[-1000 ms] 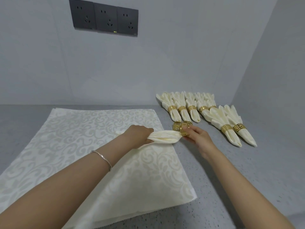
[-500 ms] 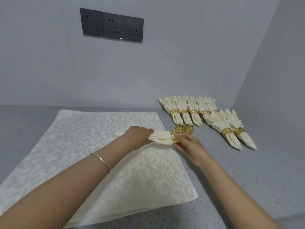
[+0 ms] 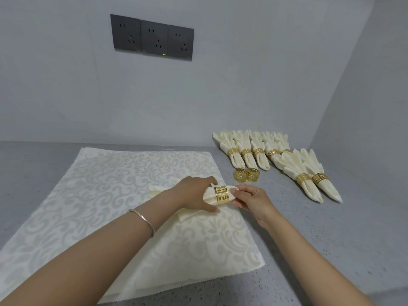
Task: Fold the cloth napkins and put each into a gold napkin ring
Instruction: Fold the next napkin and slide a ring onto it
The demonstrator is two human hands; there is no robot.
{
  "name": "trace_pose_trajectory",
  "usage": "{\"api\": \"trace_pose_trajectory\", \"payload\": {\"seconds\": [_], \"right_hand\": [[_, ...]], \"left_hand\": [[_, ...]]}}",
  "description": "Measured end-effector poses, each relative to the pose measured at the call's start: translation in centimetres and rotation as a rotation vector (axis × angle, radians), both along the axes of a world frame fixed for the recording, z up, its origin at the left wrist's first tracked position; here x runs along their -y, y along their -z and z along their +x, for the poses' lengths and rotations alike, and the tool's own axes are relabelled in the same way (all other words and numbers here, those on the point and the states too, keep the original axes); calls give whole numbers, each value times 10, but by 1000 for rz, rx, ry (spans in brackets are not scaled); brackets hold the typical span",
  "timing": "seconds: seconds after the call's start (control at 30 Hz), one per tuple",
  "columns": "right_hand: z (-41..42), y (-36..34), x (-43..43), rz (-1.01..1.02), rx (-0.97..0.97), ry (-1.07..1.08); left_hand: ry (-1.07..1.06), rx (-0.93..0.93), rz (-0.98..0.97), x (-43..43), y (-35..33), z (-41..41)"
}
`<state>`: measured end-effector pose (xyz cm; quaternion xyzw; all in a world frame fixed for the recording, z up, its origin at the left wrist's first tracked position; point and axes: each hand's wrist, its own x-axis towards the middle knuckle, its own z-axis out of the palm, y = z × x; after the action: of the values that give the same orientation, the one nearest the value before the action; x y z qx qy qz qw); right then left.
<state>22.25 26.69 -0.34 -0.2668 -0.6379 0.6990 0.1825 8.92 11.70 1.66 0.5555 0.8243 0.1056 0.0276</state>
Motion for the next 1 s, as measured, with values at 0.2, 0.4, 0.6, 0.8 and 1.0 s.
{"api": "trace_pose_trajectory", "payload": {"seconds": [0.2,0.4,0.6,0.8,1.0], "right_hand": [[3,0,3,44,-28,9],[10,1,-6,33,-34,123],[12,7,-2,155,69,84],[4,11,13,741,212,-193],[-16,11,34,1115,239,-368]], "left_hand": [[58,210,156,-7,3,9],[16,160,15,9,-2,-12],[19,76,-73,11,-6,-11],[17,-121,-135,22,-5,-15],[-87,-64,-188,48,-13,-31]]}}
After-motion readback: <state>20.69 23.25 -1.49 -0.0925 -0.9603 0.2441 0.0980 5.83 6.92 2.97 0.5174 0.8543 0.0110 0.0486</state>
